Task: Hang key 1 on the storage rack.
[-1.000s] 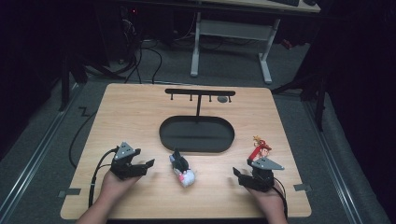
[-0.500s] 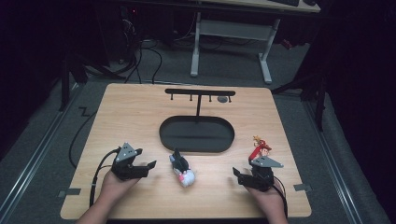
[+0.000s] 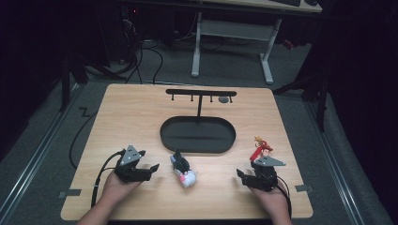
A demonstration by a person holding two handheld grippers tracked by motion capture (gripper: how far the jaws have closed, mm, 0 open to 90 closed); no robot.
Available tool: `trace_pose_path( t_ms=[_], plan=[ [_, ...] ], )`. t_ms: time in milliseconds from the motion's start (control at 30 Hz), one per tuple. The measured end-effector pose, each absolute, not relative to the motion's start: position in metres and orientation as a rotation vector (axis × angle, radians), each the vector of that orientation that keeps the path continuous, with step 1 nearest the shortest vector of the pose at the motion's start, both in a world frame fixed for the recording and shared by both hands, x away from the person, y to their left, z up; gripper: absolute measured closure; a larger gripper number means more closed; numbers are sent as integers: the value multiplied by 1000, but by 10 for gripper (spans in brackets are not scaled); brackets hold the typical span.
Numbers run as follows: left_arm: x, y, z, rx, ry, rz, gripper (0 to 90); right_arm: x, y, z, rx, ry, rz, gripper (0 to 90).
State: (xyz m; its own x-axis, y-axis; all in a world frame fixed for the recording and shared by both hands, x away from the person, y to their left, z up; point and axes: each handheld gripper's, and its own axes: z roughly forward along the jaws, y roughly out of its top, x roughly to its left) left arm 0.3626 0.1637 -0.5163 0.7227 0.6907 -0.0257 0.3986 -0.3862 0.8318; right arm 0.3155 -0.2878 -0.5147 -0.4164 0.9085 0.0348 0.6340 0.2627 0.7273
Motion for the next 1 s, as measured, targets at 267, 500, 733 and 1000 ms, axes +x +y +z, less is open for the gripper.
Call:
trace_pose_path(
  t_ms=[267, 500, 733, 1000],
  plan=[
    [362, 164, -516, 2013, 817, 399, 223, 321, -287, -500, 1392, 2159, 889, 281],
    [362, 164, -515, 2015, 806, 404, 225, 320, -281, -494, 1360, 2246, 785, 277],
    [361, 164, -516, 2016, 807, 399, 226, 317, -278, -496, 1360, 2297, 729, 285],
    [362, 164, -517, 2017, 809, 394, 227, 318, -291, -492, 1446, 2332, 675, 311]
  ],
)
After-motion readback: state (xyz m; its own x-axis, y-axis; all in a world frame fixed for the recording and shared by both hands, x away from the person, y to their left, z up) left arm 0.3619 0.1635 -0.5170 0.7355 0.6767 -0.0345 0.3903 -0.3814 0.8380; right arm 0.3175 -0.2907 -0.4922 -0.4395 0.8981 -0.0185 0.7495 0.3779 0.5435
